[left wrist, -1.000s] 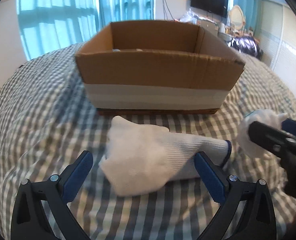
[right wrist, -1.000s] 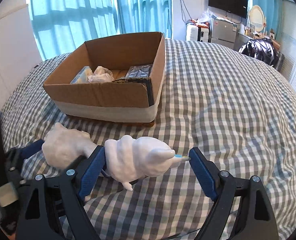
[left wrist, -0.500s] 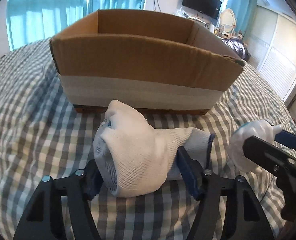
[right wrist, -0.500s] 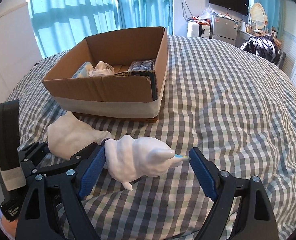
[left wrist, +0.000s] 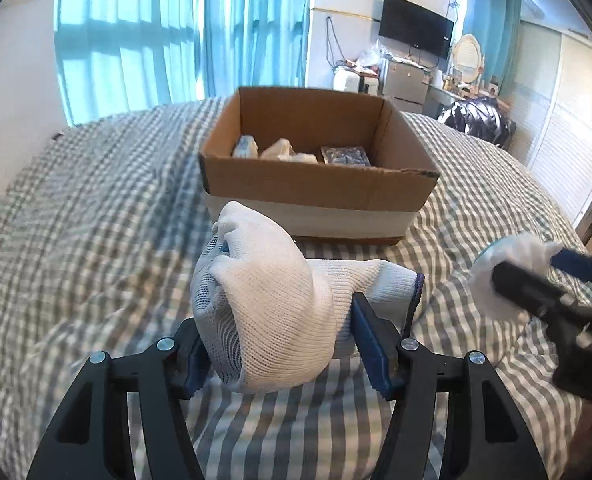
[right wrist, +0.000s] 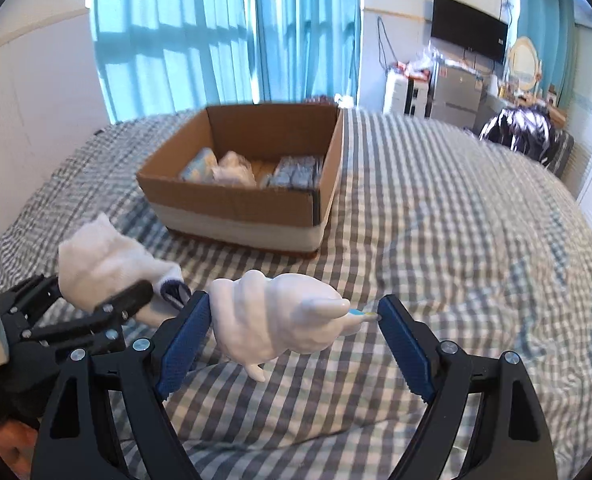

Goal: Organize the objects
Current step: 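Carry the sock and figurine over the box with both grippers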

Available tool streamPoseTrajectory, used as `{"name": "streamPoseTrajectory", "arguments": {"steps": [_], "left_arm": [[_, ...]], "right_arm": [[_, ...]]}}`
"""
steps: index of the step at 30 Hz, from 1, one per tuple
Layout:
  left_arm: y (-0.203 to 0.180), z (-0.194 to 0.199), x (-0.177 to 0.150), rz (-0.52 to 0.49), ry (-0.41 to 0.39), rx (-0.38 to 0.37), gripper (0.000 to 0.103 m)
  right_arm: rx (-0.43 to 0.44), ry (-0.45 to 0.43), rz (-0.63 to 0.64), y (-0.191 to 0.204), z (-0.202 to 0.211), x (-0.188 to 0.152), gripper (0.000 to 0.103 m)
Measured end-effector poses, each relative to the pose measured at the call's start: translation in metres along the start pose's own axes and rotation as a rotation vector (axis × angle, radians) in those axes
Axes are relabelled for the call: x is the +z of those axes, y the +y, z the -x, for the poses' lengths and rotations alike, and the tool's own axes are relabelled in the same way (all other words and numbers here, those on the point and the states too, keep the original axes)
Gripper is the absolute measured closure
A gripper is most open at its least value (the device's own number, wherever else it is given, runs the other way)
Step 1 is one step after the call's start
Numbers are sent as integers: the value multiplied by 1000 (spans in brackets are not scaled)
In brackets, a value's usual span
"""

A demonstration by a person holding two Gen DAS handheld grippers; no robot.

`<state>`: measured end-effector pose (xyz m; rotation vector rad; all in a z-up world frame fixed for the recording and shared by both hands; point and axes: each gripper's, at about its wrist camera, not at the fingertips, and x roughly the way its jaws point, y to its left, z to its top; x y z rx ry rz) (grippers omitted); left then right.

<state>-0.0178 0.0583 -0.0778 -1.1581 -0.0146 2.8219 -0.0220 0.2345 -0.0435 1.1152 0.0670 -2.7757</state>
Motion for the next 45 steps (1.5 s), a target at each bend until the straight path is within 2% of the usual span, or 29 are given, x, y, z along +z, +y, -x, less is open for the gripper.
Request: {"name": "streamPoseTrajectory", "arguments": {"steps": [8, 12, 17, 22, 27, 34, 37, 40, 45], "left_arm": [[-4, 62, 12, 7, -92, 0, 39], [-7, 88, 24, 10, -128, -1, 39], [-6, 103, 44, 24, -153, 0, 39], [-6, 104, 74, 14, -187, 11, 39], [2, 92, 109, 25, -210, 6, 39], [8, 59, 159, -3, -238, 36, 39], [10, 35, 177, -10, -226, 38, 39], [12, 5, 185, -4, -199, 14, 39], [3, -47, 185, -51, -155, 23, 39]], "right_arm": [[28, -96, 3, 2, 72, 14, 18], [46, -130, 12, 4, 94, 24, 18], [66, -183, 41, 8, 117, 47, 18], [78, -233, 84, 15, 123, 80, 18], [109, -259, 91, 20, 109, 115, 18], [117, -277, 112, 29, 64, 171, 18], [132, -274, 99, 28, 40, 192, 18], [134, -256, 87, 27, 7, 211, 18], [142, -193, 71, 19, -53, 223, 18]]}}
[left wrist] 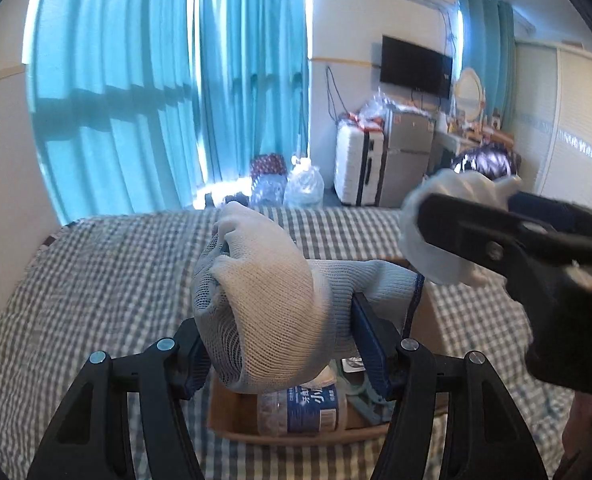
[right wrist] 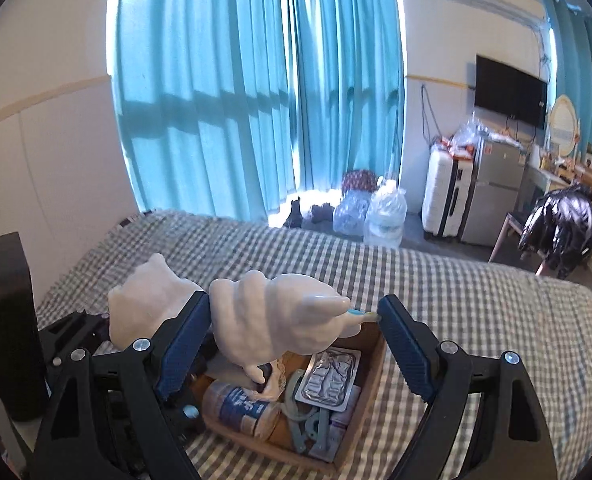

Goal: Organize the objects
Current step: 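Carry the sock and figurine over the box with both grippers, then open both grippers to drop the sock and figurine into the box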

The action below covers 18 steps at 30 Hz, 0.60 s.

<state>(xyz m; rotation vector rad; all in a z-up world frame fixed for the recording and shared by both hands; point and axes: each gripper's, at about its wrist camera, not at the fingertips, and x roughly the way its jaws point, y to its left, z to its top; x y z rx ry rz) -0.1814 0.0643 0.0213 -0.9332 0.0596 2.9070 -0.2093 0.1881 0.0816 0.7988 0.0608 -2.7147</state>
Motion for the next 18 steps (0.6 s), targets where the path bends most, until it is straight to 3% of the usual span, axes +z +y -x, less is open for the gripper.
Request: {"name": "streamPoseTrajectory", "arguments": {"steps": [9, 14, 18], "left_arm": [[5, -68, -32, 21, 85, -20, 39], [7, -83, -46, 33, 99, -36, 39], [7, -86, -52, 51, 119, -57, 32]], "right_arm": [[-15, 104, -34, -22, -87, -33, 18], [-6, 129, -48, -22, -111, -45, 17], [11, 148, -99, -27, -118, -52, 15]]}}
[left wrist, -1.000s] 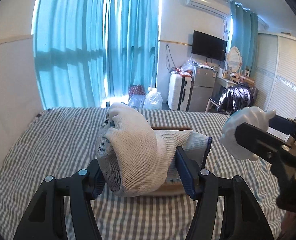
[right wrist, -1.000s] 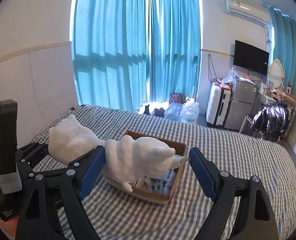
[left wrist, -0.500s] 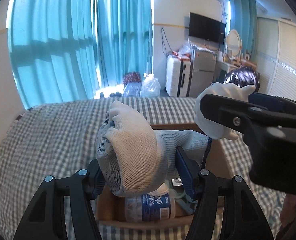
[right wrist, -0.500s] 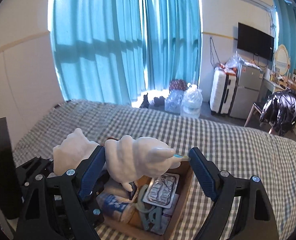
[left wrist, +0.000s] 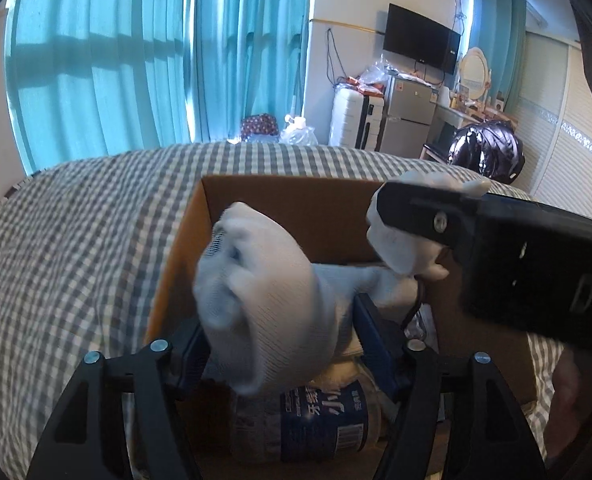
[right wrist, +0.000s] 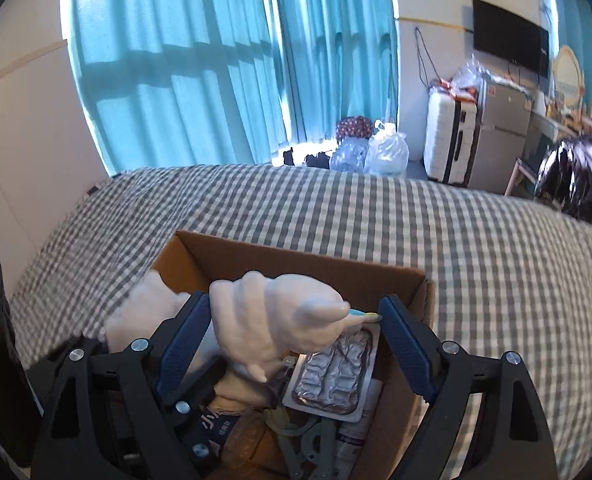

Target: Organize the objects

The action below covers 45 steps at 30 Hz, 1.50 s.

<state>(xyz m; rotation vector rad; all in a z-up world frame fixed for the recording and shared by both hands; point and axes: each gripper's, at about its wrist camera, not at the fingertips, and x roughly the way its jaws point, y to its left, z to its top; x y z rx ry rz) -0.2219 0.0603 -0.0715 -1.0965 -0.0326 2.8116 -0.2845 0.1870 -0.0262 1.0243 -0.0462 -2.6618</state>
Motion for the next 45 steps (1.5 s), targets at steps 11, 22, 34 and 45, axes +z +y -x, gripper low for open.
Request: {"name": "streamPoseTrajectory", "arguments": {"steps": [11, 22, 34, 45], "left_arm": [[-20, 55, 5, -26, -98, 45, 0], [-22, 164, 25, -20, -211, 88, 0], [-25, 245, 17, -32, -307, 121, 0], [4, 245, -11, 27, -330, 135, 0]], "right_arm": [[-61, -118, -60, -11, 74, 6, 0], [-134, -224, -81, -16, 208, -1, 0], [-175, -287, -57, -2, 300, -33, 0], [-224, -300, -68, 11, 270, -82, 0]]}}
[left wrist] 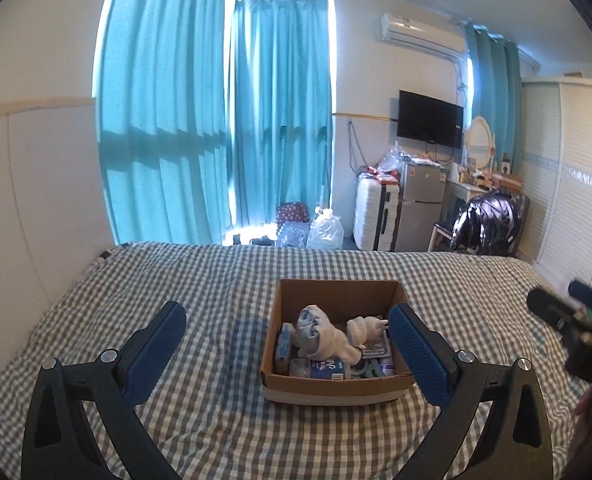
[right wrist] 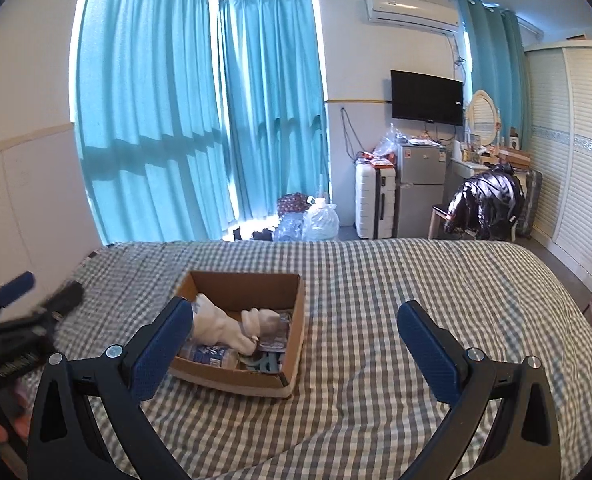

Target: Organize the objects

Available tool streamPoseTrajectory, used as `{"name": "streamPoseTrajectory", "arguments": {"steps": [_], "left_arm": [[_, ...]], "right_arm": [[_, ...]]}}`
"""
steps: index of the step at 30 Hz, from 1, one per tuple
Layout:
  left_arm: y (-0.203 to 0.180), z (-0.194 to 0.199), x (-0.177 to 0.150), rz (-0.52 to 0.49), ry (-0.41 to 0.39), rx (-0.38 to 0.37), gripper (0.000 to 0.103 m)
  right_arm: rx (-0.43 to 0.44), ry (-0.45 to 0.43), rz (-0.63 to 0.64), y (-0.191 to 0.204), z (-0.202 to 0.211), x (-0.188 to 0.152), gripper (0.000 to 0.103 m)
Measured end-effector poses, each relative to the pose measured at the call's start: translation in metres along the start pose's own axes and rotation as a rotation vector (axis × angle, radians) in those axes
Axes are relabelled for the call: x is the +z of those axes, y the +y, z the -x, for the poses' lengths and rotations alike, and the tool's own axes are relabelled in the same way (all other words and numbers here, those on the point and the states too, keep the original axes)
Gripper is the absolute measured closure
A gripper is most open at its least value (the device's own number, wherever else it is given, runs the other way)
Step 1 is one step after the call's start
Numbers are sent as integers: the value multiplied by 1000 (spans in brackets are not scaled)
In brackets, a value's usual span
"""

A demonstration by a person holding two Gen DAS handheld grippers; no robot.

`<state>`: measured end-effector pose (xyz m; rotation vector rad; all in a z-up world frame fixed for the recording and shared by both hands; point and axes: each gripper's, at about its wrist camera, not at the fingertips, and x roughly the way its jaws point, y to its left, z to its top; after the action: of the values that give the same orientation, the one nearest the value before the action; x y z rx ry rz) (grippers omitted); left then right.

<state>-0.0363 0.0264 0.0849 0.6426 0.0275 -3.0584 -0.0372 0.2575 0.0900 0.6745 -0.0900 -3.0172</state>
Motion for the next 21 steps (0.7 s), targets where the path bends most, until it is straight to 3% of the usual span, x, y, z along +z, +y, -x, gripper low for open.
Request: {"name": "streamPoseTrajectory", "arguments": {"steps": [9, 13, 21], "left_arm": [[22, -9, -37, 63, -13, 16, 0], [22, -20, -56, 55, 27, -18, 0], [21, -38, -77, 37, 89, 15, 0]], "right_arm": [[-47, 62, 24, 10, -48, -49, 0], [-37, 66, 16, 9, -57, -61, 0], [-36, 52, 41, 15, -58, -68, 0]]}}
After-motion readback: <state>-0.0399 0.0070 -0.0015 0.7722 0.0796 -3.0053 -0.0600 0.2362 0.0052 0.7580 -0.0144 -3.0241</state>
